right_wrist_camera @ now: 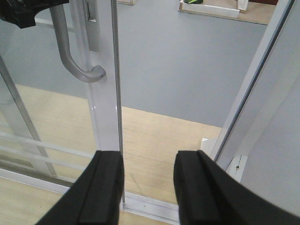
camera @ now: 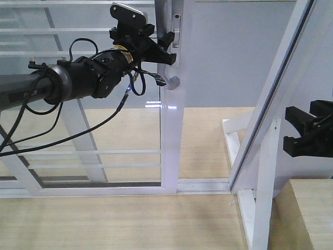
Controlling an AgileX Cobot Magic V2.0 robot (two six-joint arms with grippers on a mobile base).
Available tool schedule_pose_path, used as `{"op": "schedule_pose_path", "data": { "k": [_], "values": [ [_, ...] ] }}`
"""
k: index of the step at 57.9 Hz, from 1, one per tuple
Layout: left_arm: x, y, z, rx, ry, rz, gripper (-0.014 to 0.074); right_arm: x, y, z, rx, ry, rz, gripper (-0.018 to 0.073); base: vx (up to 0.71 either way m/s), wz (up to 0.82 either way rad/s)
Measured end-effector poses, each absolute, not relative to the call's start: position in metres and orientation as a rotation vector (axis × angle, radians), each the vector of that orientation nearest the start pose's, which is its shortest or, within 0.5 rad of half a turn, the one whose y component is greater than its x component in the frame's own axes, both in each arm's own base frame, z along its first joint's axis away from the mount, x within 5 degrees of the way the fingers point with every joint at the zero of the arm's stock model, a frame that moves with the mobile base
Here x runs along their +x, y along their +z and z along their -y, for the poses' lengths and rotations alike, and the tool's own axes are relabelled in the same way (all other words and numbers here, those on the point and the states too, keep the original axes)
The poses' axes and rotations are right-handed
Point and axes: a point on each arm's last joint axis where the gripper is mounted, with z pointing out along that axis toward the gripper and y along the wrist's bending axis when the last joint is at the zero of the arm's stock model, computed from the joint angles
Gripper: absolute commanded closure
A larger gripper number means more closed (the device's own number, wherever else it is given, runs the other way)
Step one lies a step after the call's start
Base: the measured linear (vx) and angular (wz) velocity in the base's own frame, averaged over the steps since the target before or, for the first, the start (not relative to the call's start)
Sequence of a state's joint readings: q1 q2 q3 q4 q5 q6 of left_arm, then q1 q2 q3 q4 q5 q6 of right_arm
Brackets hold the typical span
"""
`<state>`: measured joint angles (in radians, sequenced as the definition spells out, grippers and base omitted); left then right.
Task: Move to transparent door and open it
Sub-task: 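Release the handle with the right gripper and grasp the door frame with the left gripper, then slide the door farther open with the left gripper, away from the right gripper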
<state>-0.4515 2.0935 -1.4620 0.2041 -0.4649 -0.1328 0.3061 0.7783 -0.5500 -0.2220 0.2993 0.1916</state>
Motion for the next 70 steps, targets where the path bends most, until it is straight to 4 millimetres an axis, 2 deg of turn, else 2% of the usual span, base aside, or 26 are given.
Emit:
{"op": "schedule_pose_path", "data": {
  "k": [12,29,52,64,70],
  "values": [
    [0.44,0.234,0.212,0.467,-0.355,-1.633,0.0139,0.154,0.297,-0.042,-0.285,0.118,-1.985,0.0207,0.0,0.0],
    [0.438,0.251,0.184,0.401,-0.286,-1.796,0.0139,0.154,0.297,-0.042,-0.285,0.117,-1.986,0.0207,0.0,0.0],
    [0.439,0.275,0.125,0.254,-0.194,-1.934,0.0153,0.154,0.297,-0.042,-0.285,0.117,-1.986,0.0207,0.0,0.0],
    [0.439,0.29,0.092,0.176,-0.146,-1.947,0.0153,0.154,0.297,-0.042,-0.285,0.117,-1.986,0.0207,0.0,0.0],
    [0.436,0.303,0.078,0.16,-0.118,-1.922,0.0153,0.154,0.297,-0.042,-0.285,0.117,-1.986,0.0207,0.0,0.0]
  ]
}}
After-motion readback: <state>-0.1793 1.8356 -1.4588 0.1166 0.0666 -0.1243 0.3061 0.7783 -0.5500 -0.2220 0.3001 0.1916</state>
